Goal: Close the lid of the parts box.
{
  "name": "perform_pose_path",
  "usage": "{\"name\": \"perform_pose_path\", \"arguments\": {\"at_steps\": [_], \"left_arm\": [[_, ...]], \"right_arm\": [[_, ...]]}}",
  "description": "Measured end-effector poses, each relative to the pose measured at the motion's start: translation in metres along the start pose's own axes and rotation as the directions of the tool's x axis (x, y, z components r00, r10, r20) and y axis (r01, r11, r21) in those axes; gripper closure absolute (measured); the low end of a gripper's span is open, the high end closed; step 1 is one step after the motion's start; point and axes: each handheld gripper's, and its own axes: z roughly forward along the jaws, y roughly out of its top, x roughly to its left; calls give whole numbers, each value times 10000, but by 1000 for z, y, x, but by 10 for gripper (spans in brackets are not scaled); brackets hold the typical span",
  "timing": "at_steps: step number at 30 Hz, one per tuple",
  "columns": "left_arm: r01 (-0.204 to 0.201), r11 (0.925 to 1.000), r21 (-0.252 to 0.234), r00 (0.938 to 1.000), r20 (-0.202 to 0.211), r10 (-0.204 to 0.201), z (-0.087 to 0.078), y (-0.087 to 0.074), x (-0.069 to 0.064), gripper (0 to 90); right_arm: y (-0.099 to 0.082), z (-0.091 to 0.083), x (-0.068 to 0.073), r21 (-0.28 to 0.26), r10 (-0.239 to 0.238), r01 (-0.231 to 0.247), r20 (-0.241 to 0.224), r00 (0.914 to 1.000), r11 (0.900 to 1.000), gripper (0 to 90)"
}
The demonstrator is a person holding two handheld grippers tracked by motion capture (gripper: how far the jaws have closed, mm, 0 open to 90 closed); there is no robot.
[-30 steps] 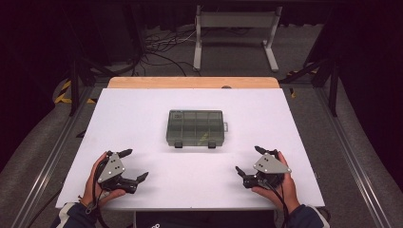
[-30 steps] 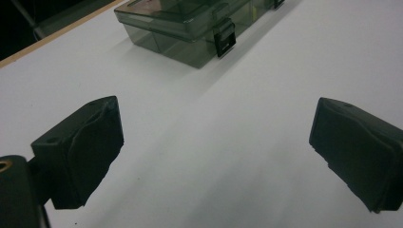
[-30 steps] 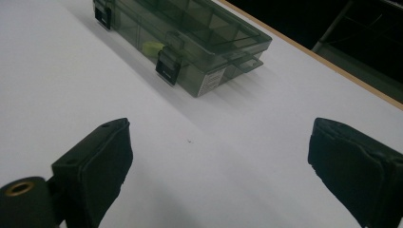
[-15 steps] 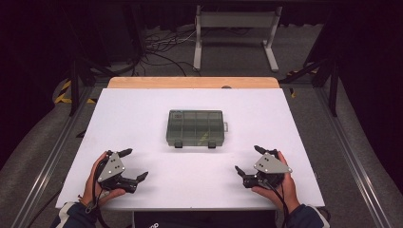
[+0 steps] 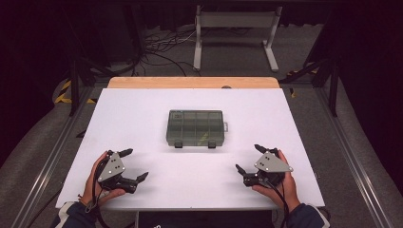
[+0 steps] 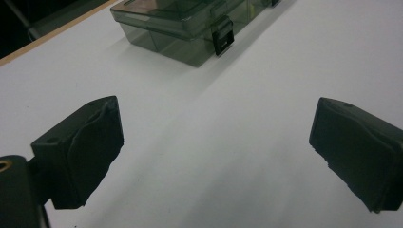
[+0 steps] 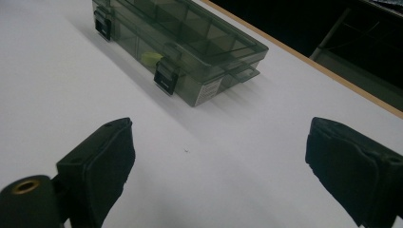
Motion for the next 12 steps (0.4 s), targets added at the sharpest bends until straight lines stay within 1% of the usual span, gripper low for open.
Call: {"name": "perform_pose_path", "arguments": {"at_steps": [4,6,8,10,12], "left_arm": [[4,10000,-5,10000,7,-4,2,1,1,44],[7,10000,69,10000,61,-7,5,2,2,45],[-117,9998,171,9999,32,116,5,2,2,45],[2,9999,128,10000,76,-3,6,2,2,45],[13,9999,132,10000,56,-14,6,2,2,47]], "right_arm": [[-2,0,0,117,12,-12,-10,10000,9999,99],[-3,0,-1,156,39,-39,5,10000,9999,99],[-4,-1,-2,135,93,-94,53,9999,9999,98],[-4,-1,-3,115,142,-143,61,9999,9998,98],[-4,-1,-3,146,152,-153,67,9999,9998,98]]}}
